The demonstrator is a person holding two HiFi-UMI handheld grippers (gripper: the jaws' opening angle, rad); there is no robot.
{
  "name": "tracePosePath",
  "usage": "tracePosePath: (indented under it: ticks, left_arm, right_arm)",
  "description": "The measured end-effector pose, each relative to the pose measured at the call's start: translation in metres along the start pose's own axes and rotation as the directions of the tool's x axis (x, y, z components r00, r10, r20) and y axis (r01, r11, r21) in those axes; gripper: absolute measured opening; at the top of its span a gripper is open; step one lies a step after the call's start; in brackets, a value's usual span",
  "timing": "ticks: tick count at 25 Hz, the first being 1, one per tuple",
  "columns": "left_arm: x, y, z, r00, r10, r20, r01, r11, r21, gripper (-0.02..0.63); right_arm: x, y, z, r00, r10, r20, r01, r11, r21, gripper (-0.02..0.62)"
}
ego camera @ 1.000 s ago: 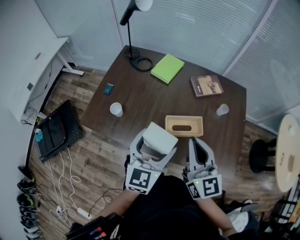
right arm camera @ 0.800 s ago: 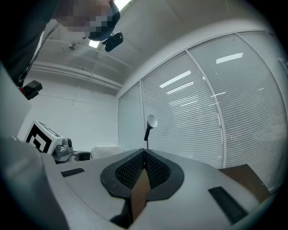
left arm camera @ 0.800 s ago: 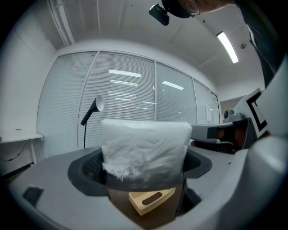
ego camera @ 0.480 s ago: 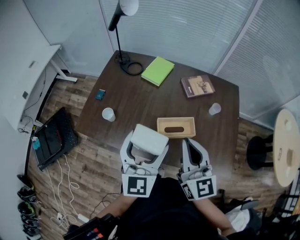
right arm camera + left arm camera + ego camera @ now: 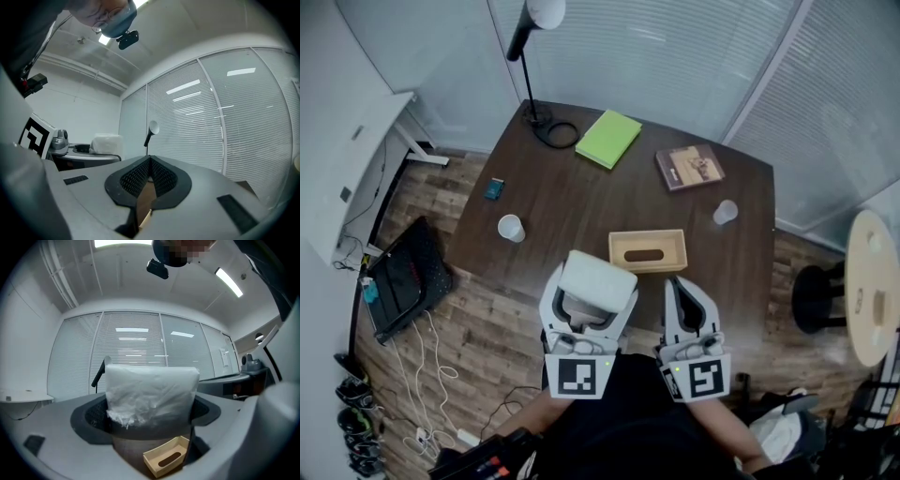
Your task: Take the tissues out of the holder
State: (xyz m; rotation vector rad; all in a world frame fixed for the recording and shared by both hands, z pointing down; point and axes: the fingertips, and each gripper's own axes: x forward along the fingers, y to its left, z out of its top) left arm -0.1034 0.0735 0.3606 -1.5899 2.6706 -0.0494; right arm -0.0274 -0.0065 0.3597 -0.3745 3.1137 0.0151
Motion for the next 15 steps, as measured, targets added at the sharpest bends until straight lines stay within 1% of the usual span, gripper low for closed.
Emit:
tracePosePath:
  ticks: [2,3,5,6,11,15]
  left_arm:
    - [0.0,0.0,-0.003,1.0,0.01,-0.003,-0.01,1.0,-0.026,0.469]
    - [0.001,-0.001,-0.004,1.0,0.001,-0.011,-0.001,1.0,-0.005,0.469]
    - [0.004,-0.005,-0.003,0.999,-0.03,-0.018,0.031,0.997,0.066,0.469]
    - [0.007,-0.007,-0.003,0.999,-0.037,-0.015,0.038,0.997,0.07,0.469]
    - [0.012,-0.011,-0.004,0.999,-0.04,-0.008,0.041,0.999,0.028,0.469]
    - [0.016,-0.011,-0.007,0.997,-0.061,-0.038,0.063,0.996,0.067,0.469]
  right_arm:
    - [-0.001,-0.001,-0.001,1.0,0.0,-0.009,0.0,1.0,-0.001,0.009]
    - [-0.001,-0.001,-0.002,1.0,0.0,-0.013,0.0,1.0,0.002,0.009]
    - [0.0,-0.004,-0.003,1.0,-0.004,-0.018,0.004,1.0,0.006,0.009]
    - [0.001,-0.006,-0.004,1.0,-0.007,-0.021,0.007,1.0,0.007,0.009]
    - [0.002,-0.013,-0.004,0.999,-0.026,-0.026,0.026,1.0,0.003,0.009]
    - [0.005,-0.015,-0.004,0.999,-0.028,-0.017,0.028,1.0,0.011,0.009]
